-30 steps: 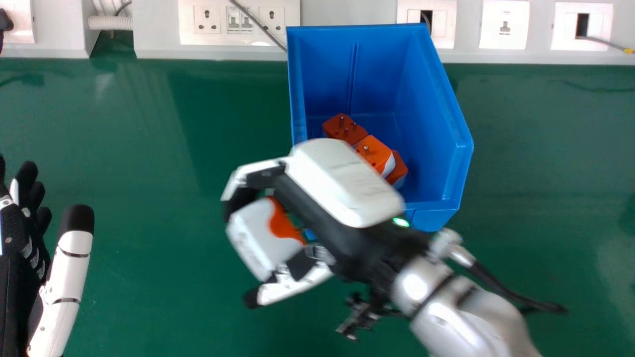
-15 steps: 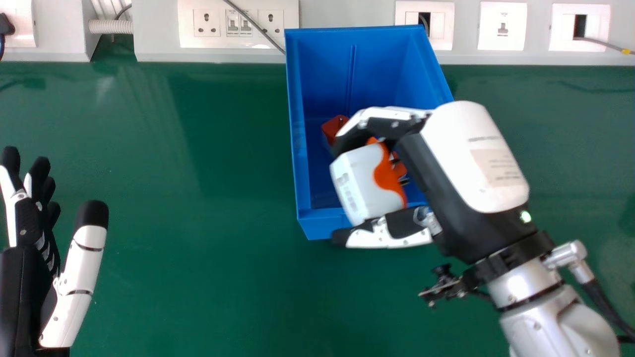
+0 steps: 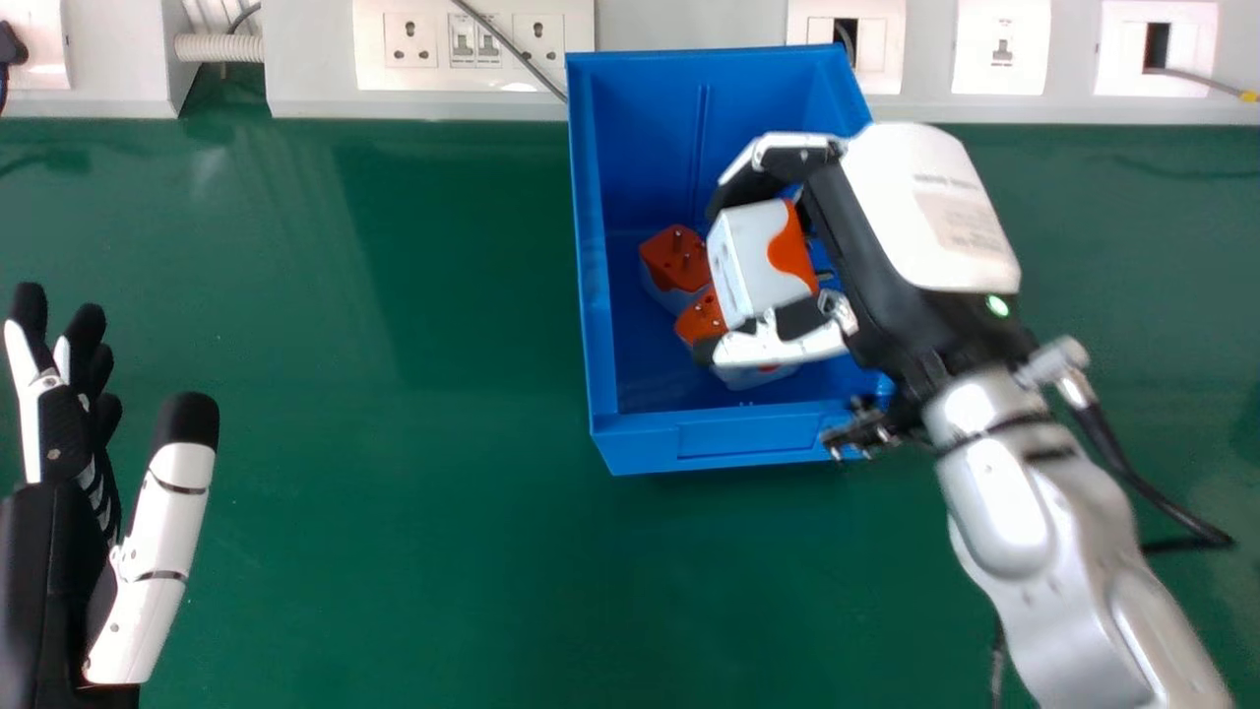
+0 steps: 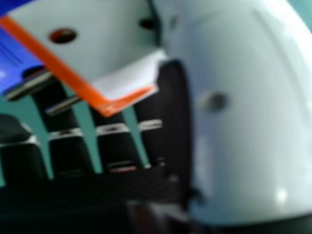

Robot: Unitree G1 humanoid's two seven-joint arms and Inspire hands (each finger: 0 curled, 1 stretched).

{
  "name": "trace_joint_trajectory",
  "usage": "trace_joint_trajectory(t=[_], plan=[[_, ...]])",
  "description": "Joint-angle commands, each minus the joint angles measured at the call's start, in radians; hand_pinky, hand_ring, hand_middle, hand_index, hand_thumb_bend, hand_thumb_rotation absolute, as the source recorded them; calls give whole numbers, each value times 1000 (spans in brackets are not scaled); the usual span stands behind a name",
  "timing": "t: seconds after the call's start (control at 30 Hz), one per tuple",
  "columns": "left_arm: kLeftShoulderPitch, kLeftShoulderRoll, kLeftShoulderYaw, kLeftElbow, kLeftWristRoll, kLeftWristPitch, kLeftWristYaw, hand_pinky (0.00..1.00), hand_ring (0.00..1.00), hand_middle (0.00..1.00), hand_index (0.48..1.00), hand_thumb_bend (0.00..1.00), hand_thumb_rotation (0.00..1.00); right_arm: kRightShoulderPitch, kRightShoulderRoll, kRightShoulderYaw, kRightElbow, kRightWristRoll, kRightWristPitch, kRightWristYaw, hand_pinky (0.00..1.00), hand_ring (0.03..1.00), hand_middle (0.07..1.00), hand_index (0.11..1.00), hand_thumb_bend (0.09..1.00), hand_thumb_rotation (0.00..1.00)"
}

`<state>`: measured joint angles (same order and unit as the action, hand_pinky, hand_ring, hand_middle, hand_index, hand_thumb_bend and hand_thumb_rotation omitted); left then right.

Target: Pick all objects and put in blue box

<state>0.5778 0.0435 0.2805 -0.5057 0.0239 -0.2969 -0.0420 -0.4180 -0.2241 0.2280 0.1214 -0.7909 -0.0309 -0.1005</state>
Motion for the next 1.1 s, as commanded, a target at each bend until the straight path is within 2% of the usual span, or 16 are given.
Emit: trace_joint_trajectory(t=[0.0, 0.1, 0.2, 0.3, 0.33, 0.47, 0.53, 0.57, 0.67, 0.73, 0.8, 0.87, 0.97, 1.0, 1.07], plan=[[6, -1, -4, -20, 7, -19, 4, 1000, 1000, 1000, 1000, 514, 823, -109, 26, 26, 68, -27, 48, -22, 140, 202, 307, 496, 486, 99], [7, -2, -7, -18, 12, -24, 7, 1000, 1000, 1000, 1000, 520, 828, -175, 45, 72, 139, -64, 89, -37, 109, 163, 249, 478, 484, 131], [9, -2, -12, -18, 8, -28, 4, 1000, 1000, 1000, 1000, 498, 825, -216, 60, 113, 176, -80, 134, -15, 93, 140, 222, 477, 485, 131], [12, -4, -16, -22, 6, -22, 6, 1000, 1000, 1000, 1000, 501, 838, -260, 61, 151, 218, -91, 166, 30, 146, 218, 326, 485, 485, 127], [12, -4, -17, -22, 7, -22, 7, 1000, 1000, 1000, 1000, 513, 843, -271, 62, 160, 229, -94, 176, 39, 165, 243, 362, 504, 491, 81], [8, 2, -13, -7, 10, -39, 7, 1000, 1000, 1000, 1000, 532, 842, -334, 73, 200, 316, -104, 208, 41, 233, 337, 434, 525, 509, 6], [7, 0, -14, -6, 1, -39, 6, 1000, 1000, 1000, 1000, 534, 837, -367, 80, 213, 369, -96, 211, 30, 254, 370, 468, 530, 509, 2], [7, 0, -14, -5, 1, -43, 7, 1000, 1000, 1000, 1000, 526, 827, -382, 83, 219, 397, -94, 212, 20, 257, 374, 487, 540, 506, 0], [13, 1, -11, -7, 7, -46, 7, 1000, 1000, 1000, 1000, 515, 841, -443, 84, 252, 500, -109, 221, 12, 273, 396, 518, 525, 508, 0], [20, 1, -10, -11, 3, -46, 6, 1000, 1000, 1000, 1000, 509, 850, -477, 82, 268, 562, -107, 219, 3, 280, 404, 524, 515, 509, 0], [21, 2, -10, -5, -15, -56, -1, 1000, 1000, 1000, 1000, 483, 845, -508, 80, 284, 613, -107, 221, 4, 291, 434, 541, 523, 495, 0], [24, 2, -8, -3, -24, -53, -3, 1000, 1000, 1000, 1000, 476, 836, -526, 78, 285, 655, -91, 205, -18, 296, 445, 545, 523, 491, 0], [30, 2, -8, -4, -26, -53, -3, 1000, 1000, 1000, 1000, 502, 833, -552, 75, 290, 712, -80, 180, -48, 295, 447, 544, 527, 489, 0], [32, 2, -8, -5, -22, -54, -1, 1000, 1000, 1000, 1000, 504, 829, -559, 75, 289, 727, -76, 173, -57, 297, 449, 548, 525, 489, 0], [33, 3, -9, -6, -23, -51, -1, 1000, 1000, 1000, 1000, 504, 827, -578, 83, 287, 757, -68, 177, -56, 300, 453, 552, 521, 489, 0]])
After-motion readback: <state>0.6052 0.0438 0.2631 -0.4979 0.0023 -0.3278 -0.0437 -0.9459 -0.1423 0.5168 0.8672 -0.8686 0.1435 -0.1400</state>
